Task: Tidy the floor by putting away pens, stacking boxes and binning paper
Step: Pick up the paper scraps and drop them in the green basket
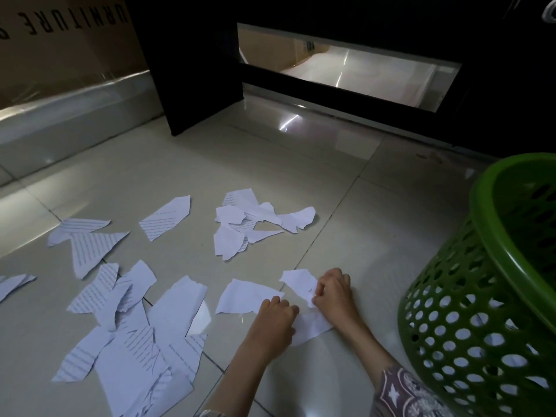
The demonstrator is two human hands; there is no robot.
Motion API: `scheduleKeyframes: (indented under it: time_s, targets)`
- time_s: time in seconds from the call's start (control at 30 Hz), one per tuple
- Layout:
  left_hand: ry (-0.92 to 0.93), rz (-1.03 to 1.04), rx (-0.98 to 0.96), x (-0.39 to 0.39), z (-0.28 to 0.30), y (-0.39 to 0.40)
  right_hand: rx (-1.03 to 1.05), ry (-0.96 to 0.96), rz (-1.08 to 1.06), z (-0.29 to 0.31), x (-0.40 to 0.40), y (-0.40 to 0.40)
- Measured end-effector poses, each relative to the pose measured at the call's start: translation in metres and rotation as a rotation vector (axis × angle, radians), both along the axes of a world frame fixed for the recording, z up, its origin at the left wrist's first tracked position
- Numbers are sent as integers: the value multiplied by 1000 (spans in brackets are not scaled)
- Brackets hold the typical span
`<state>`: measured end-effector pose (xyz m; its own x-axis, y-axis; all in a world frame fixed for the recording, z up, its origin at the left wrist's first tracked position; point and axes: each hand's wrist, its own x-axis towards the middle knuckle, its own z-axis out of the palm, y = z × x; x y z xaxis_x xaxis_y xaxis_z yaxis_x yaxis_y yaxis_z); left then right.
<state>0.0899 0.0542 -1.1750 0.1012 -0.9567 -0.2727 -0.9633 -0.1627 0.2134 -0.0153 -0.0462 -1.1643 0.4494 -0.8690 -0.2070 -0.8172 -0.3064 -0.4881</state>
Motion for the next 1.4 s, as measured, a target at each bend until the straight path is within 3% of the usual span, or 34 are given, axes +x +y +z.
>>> scheduleKeyframes:
  time_s: [0.1, 0.2, 0.4, 0.6, 0.9, 1.1, 1.23, 1.4]
  targets:
    - [-9, 16, -33, 10, 7, 11, -19, 37, -1, 2, 5, 5]
    - [-1, 49, -37, 27, 20, 17, 68, -58, -82, 5, 7, 9]
    - [17, 194, -59, 62, 38, 22, 255, -505, -352, 13, -4, 16]
    - [-13, 241, -51, 92, 30, 18, 246, -744, -359, 18, -19, 32]
    - [20, 184, 111, 102, 21, -1, 310, -819, -413, 26, -29, 48]
    - [118, 217, 192, 102, 18, -6, 206, -738, -369, 28, -19, 56]
    - [258, 330, 116, 99, 16, 9, 113, -710, -307, 44, -11, 58]
    - [472, 392, -150, 103, 54, 15, -81, -703, -197, 88, -8, 63]
